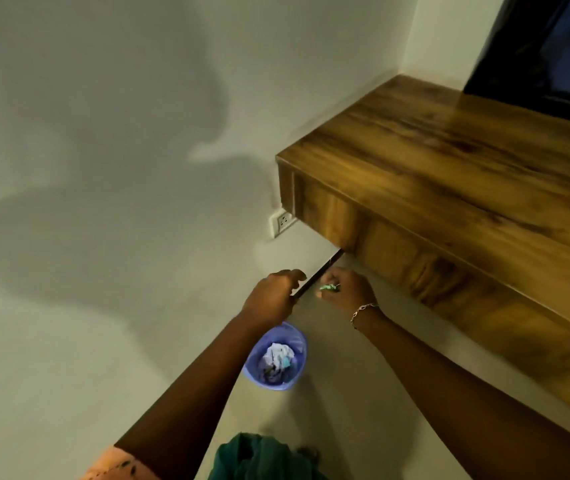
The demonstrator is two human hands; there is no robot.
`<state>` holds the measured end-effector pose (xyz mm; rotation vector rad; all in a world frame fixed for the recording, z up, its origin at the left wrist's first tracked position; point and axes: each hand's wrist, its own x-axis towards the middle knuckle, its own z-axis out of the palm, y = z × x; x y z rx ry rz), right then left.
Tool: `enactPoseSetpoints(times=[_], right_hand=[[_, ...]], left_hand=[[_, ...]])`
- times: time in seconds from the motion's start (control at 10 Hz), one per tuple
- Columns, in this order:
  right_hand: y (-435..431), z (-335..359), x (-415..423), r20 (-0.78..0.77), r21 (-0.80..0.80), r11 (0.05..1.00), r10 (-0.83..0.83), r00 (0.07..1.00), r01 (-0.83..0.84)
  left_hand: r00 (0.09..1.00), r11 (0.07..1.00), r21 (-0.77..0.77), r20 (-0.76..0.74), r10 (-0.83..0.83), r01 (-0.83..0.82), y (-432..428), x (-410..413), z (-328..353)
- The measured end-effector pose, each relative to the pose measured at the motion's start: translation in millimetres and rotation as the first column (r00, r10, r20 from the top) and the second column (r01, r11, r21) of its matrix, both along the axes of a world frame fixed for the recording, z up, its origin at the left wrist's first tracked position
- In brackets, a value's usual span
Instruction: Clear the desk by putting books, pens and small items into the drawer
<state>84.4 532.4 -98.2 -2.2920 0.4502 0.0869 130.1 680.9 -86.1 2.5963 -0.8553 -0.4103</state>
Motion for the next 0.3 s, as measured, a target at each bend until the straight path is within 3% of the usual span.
enactPoseSetpoints(times=[0.2, 0.3], right_hand=[[31.8, -9.9, 29.1, -0.12, -0.006, 0.998, 0.065, 0.991, -0.066], [35.5, -8.7, 37.9, -0.106, -0.007, 0.999, 0.044, 0.993, -0.045]], left_hand=[[0.994, 0.994, 0.001, -0.008, 0.107, -0.107, 51.5, 18.2, -6.4], [0.988, 0.988, -0.018, -0.033, 0.152, -0.153, 62.3, 22.9, -10.0]])
